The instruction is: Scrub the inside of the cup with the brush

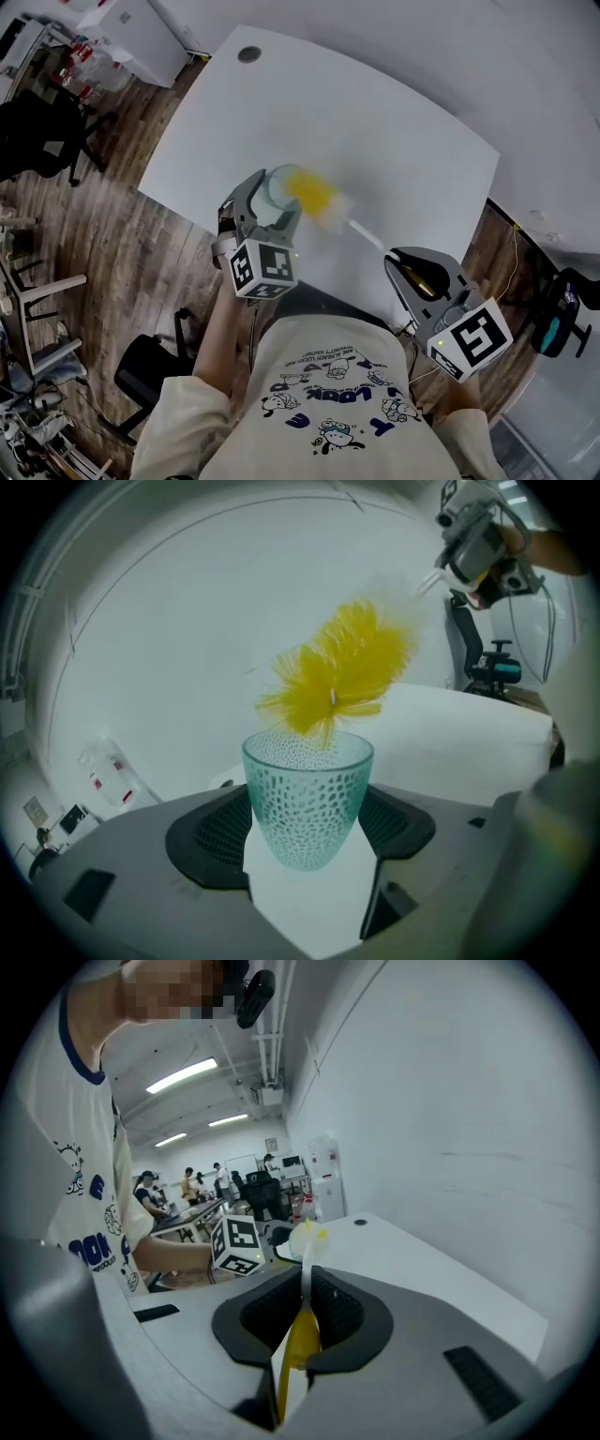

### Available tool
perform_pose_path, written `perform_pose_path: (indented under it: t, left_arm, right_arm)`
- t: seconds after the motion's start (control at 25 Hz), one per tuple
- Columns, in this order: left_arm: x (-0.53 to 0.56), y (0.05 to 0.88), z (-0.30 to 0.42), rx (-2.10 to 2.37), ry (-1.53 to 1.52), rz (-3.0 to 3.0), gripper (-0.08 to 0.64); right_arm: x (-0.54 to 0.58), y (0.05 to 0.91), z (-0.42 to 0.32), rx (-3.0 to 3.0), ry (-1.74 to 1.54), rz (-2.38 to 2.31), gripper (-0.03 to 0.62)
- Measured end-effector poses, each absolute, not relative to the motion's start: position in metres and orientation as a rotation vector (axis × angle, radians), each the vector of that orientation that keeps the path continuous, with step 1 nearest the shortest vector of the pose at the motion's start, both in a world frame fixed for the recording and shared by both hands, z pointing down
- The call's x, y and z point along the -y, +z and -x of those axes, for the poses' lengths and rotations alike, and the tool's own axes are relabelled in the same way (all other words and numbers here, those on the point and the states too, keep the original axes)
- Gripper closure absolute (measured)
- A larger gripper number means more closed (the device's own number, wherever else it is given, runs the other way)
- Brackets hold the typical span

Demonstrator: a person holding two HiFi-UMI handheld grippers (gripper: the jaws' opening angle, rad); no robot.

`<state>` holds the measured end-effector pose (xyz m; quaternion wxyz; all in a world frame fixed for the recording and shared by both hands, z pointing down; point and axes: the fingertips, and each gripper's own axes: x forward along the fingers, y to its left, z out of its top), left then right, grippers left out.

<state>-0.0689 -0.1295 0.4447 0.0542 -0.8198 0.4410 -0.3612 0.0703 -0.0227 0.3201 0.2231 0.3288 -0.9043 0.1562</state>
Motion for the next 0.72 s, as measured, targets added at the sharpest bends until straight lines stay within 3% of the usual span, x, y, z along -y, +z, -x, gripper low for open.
perform_pose_path:
  t: [0.72]
  left_arm:
    - [0.1,0.436,0.032,-0.966,-1.18,2.242,0.206]
  right_arm:
    - [0.019,0.342,-0.063,2.367,0.508,-0.849,0.547]
